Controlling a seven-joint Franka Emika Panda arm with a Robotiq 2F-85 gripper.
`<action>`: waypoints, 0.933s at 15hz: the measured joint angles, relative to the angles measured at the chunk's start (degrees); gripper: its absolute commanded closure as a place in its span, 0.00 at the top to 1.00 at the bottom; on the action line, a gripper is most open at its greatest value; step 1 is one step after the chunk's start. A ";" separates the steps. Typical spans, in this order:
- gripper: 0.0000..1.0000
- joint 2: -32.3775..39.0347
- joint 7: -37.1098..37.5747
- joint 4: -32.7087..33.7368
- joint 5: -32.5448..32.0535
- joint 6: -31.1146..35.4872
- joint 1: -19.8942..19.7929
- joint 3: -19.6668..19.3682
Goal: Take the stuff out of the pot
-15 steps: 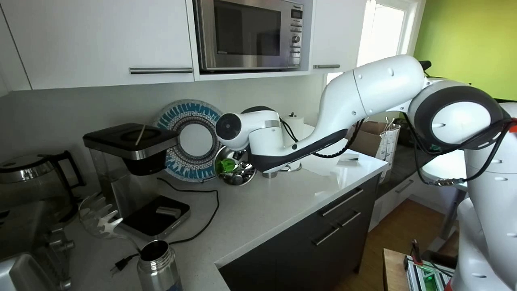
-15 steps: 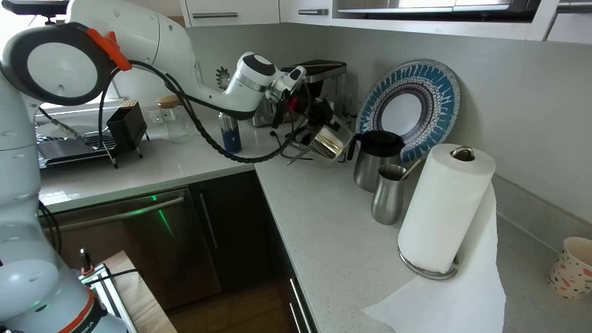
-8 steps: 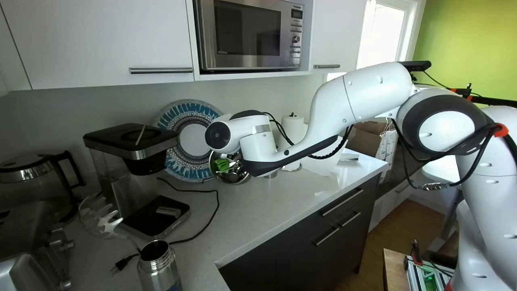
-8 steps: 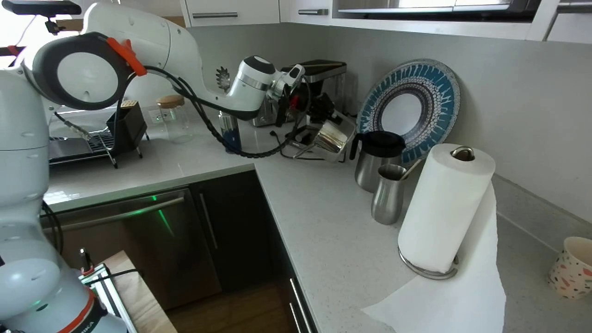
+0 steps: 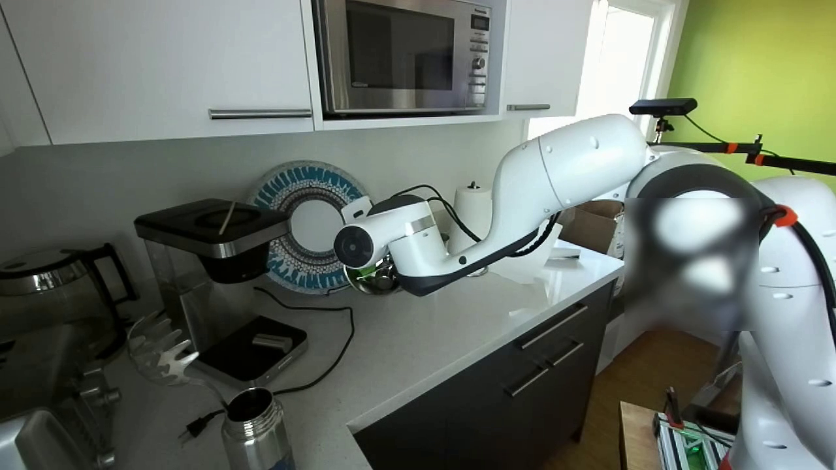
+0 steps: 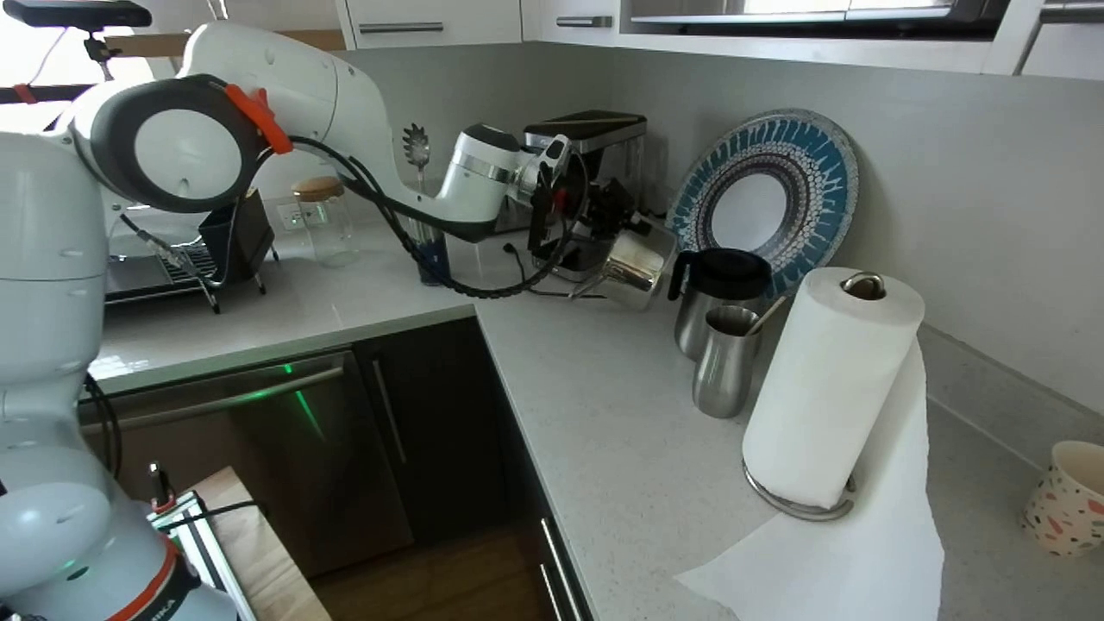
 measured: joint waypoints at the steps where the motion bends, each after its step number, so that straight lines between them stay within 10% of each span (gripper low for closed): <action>1: 0.01 0.61 0.00 0.34 -1.43 -0.26 -0.22 -0.09; 14: 0.01 6.05 -4.93 1.95 -17.63 -6.41 -1.65 1.06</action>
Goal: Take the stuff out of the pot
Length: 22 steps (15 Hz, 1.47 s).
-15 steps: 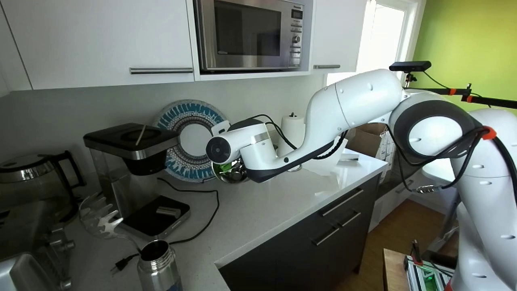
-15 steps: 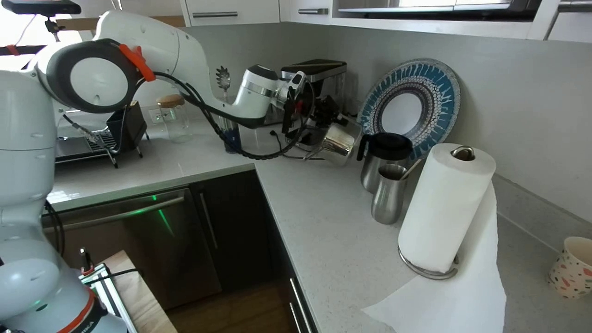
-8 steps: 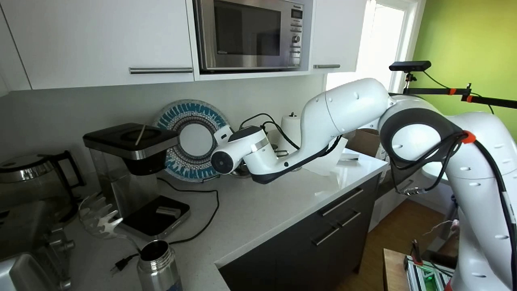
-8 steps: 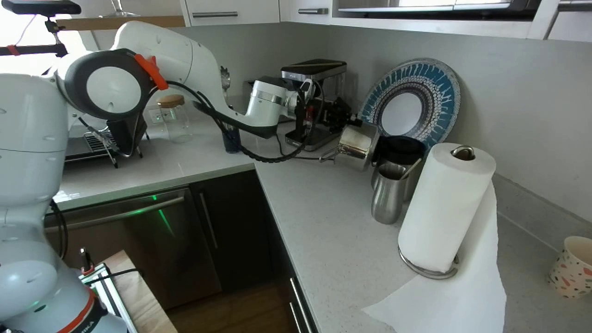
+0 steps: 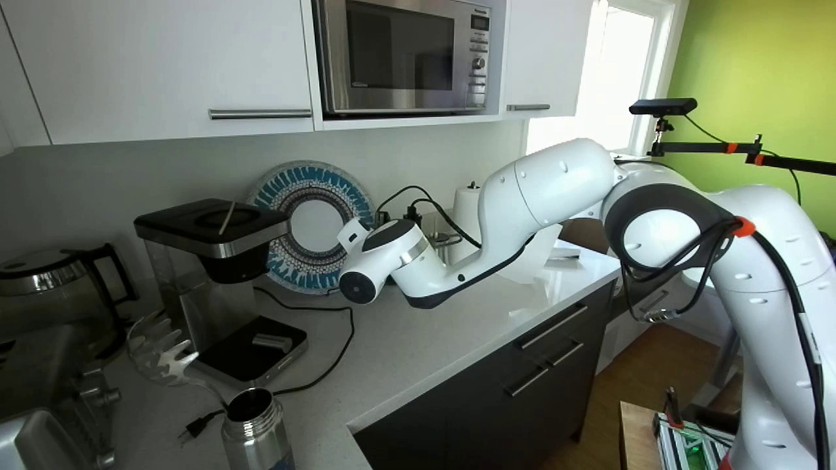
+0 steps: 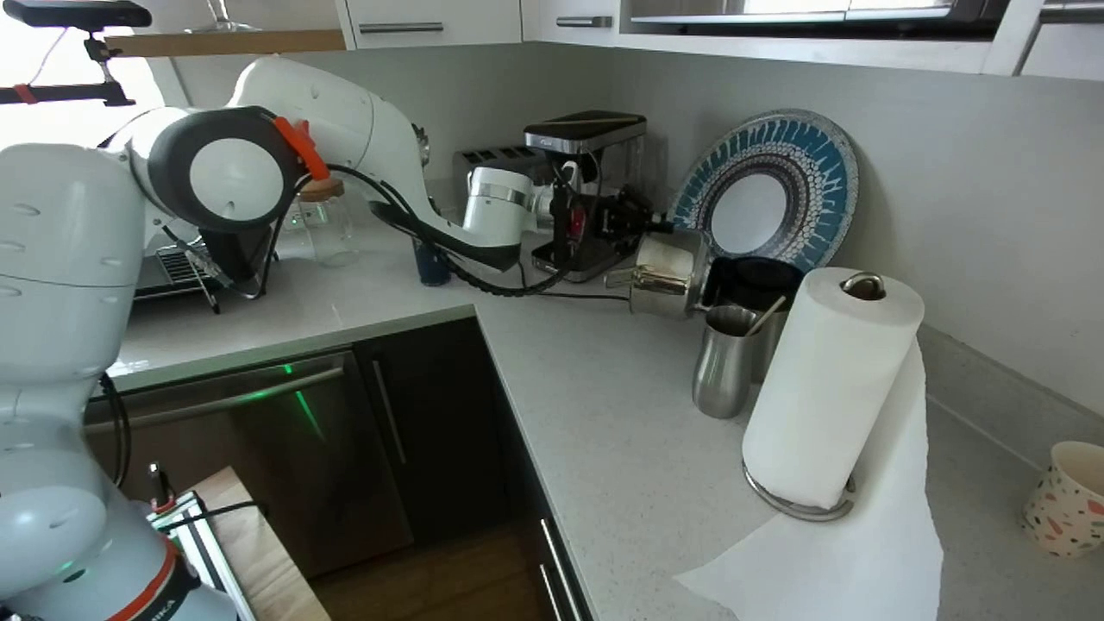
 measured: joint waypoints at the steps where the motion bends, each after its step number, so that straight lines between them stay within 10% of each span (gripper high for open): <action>1: 0.01 0.02 -1.01 0.03 -1.33 -0.69 0.62 0.48; 22: 0.01 5.95 -12.44 4.79 -13.35 -11.49 1.02 1.37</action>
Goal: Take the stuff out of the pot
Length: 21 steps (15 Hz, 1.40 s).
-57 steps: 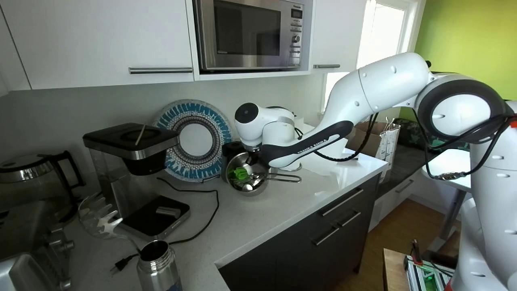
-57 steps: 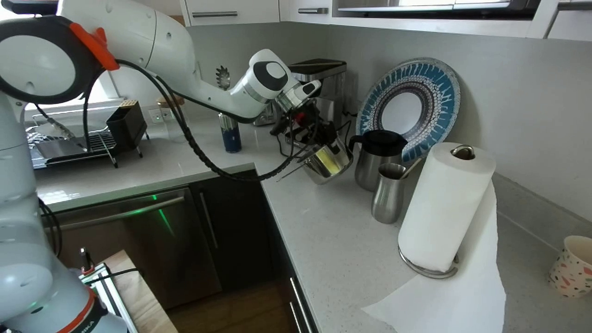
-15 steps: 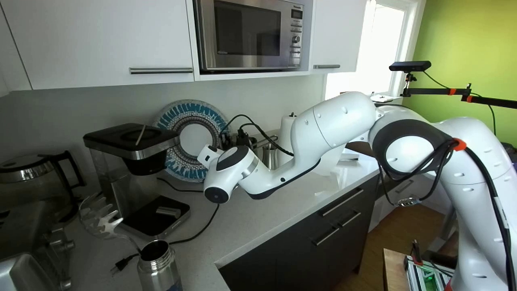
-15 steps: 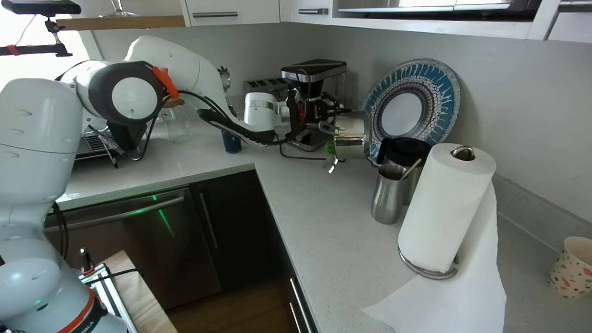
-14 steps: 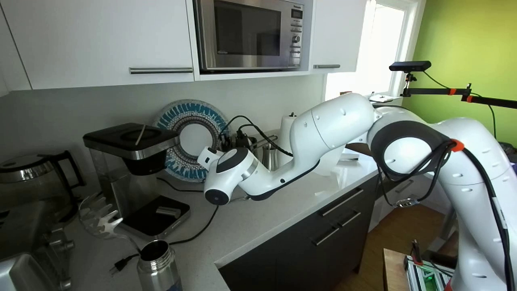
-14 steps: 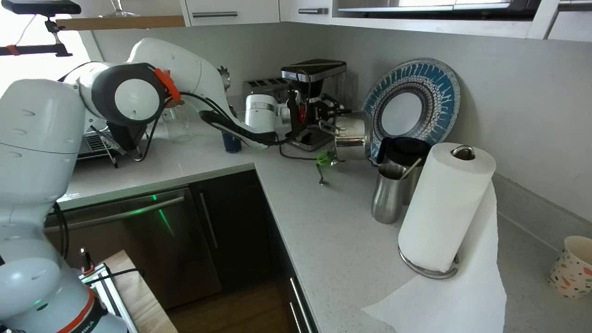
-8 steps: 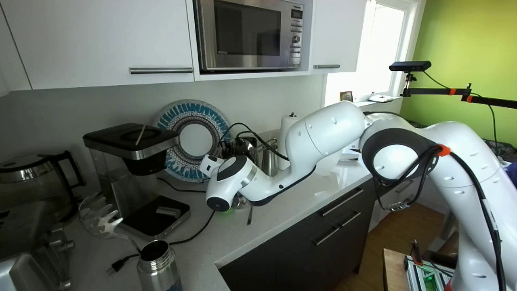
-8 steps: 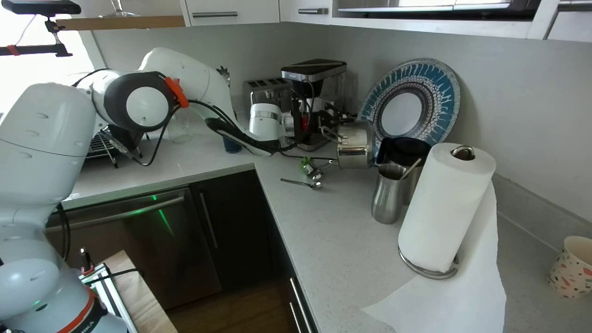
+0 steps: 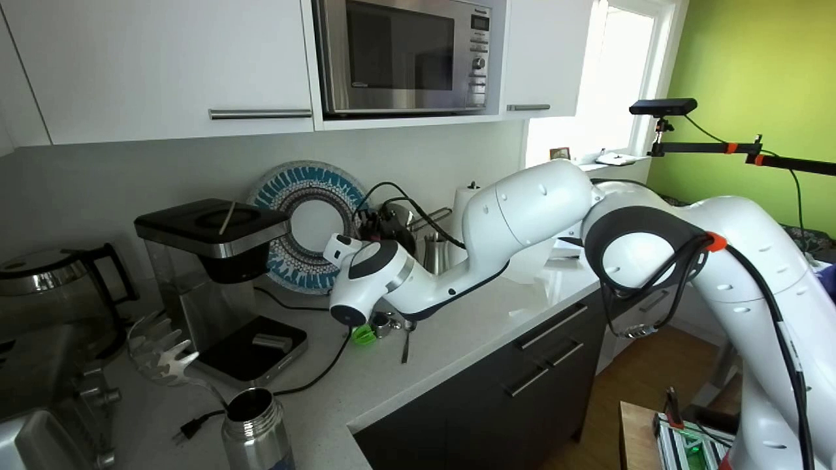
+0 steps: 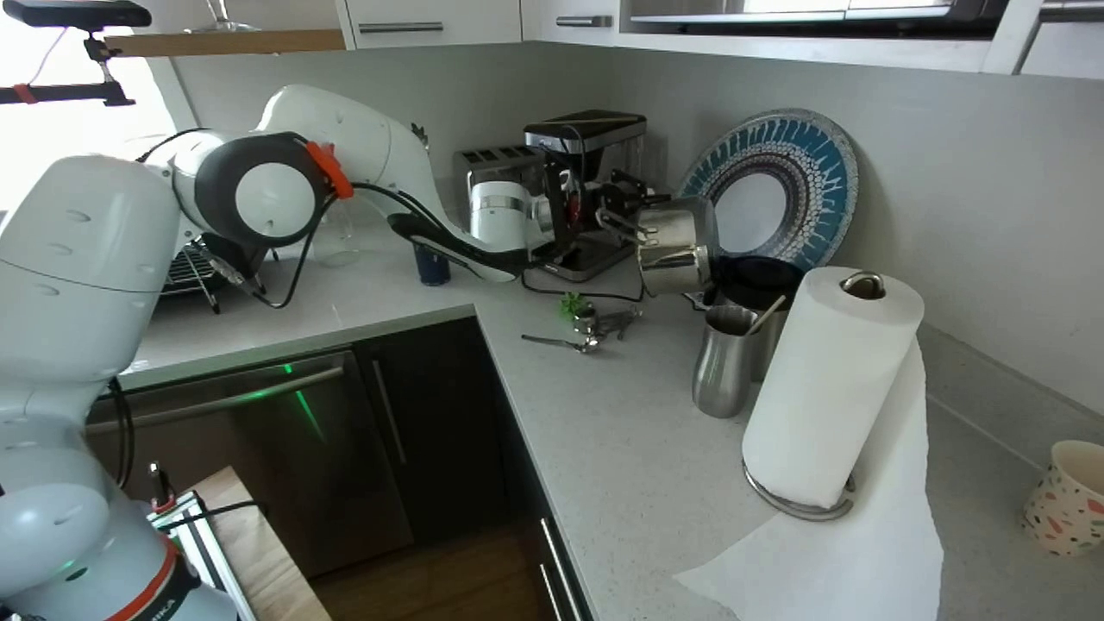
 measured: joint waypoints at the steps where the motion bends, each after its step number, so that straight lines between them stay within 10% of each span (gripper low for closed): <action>1: 0.01 -0.73 -0.10 0.74 3.10 -0.04 -0.32 1.05; 10: 0.01 -21.33 -0.92 -8.91 34.32 0.14 -2.16 6.39; 21: 0.05 -37.76 0.72 -32.73 64.81 9.07 -12.95 -3.86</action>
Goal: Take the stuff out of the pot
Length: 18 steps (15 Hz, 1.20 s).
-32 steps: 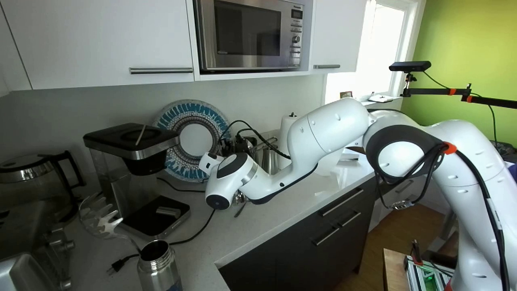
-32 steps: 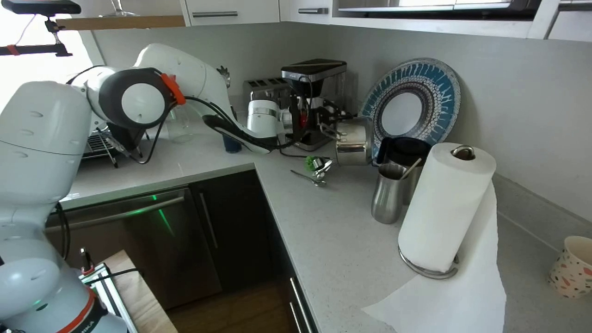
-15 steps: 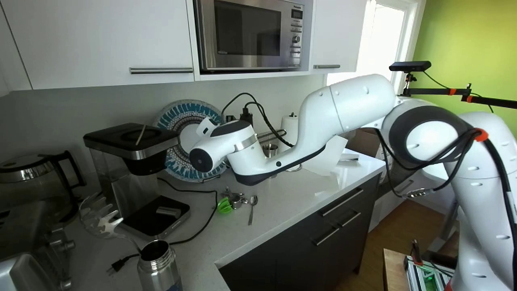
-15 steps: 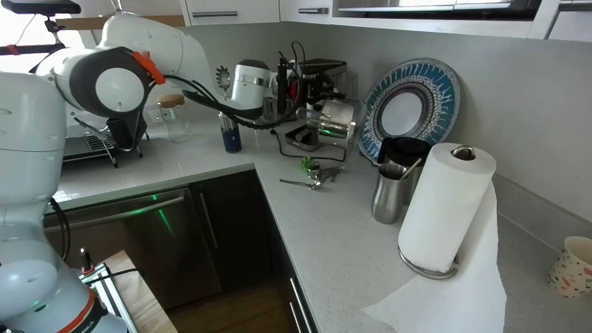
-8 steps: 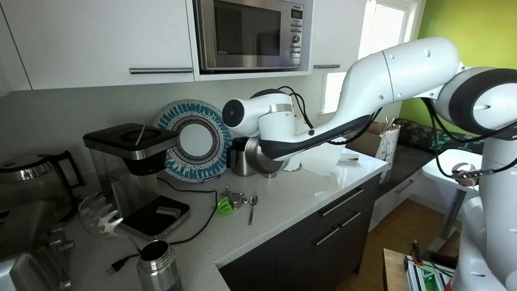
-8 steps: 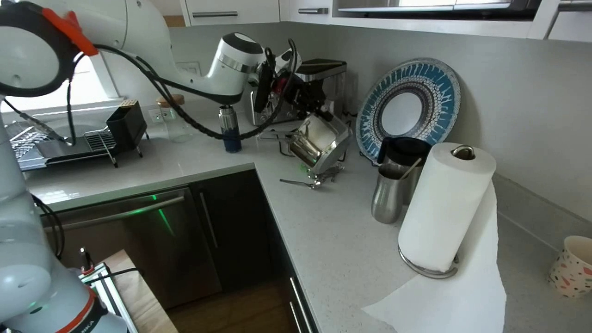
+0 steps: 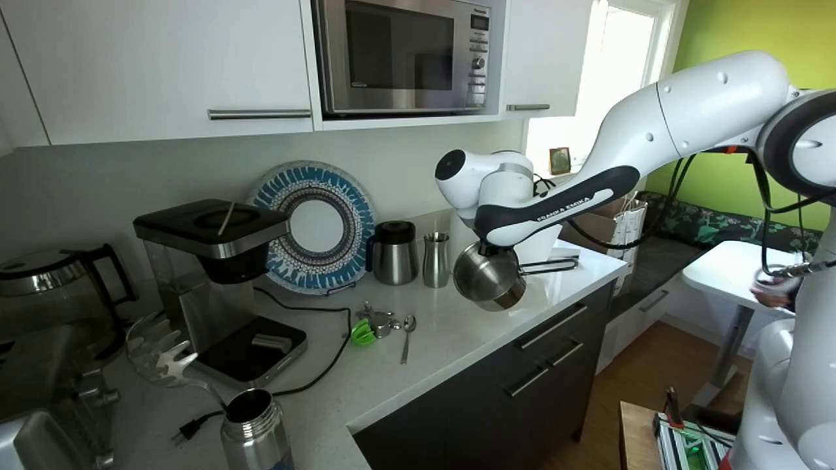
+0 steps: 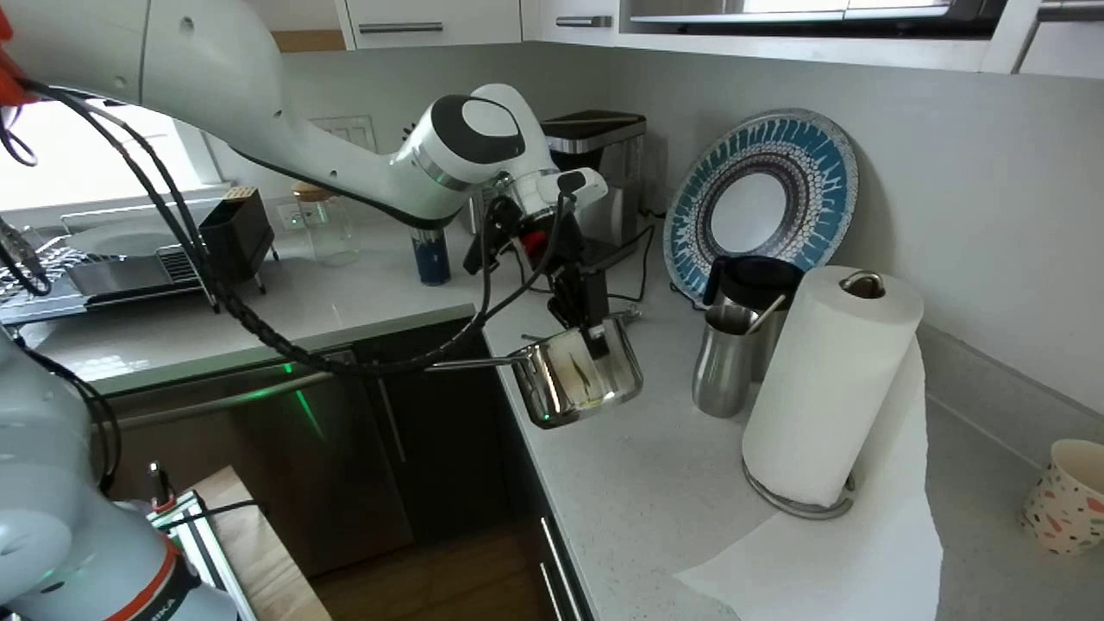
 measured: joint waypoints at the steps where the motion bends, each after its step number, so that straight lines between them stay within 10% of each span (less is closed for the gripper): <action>1: 0.05 0.12 0.00 -0.02 -0.09 0.01 -0.03 -0.11; 5: 0.01 0.93 0.44 0.03 1.49 1.02 0.40 0.27; 18: 0.01 -1.02 -17.42 -1.62 39.06 19.32 -9.23 -11.30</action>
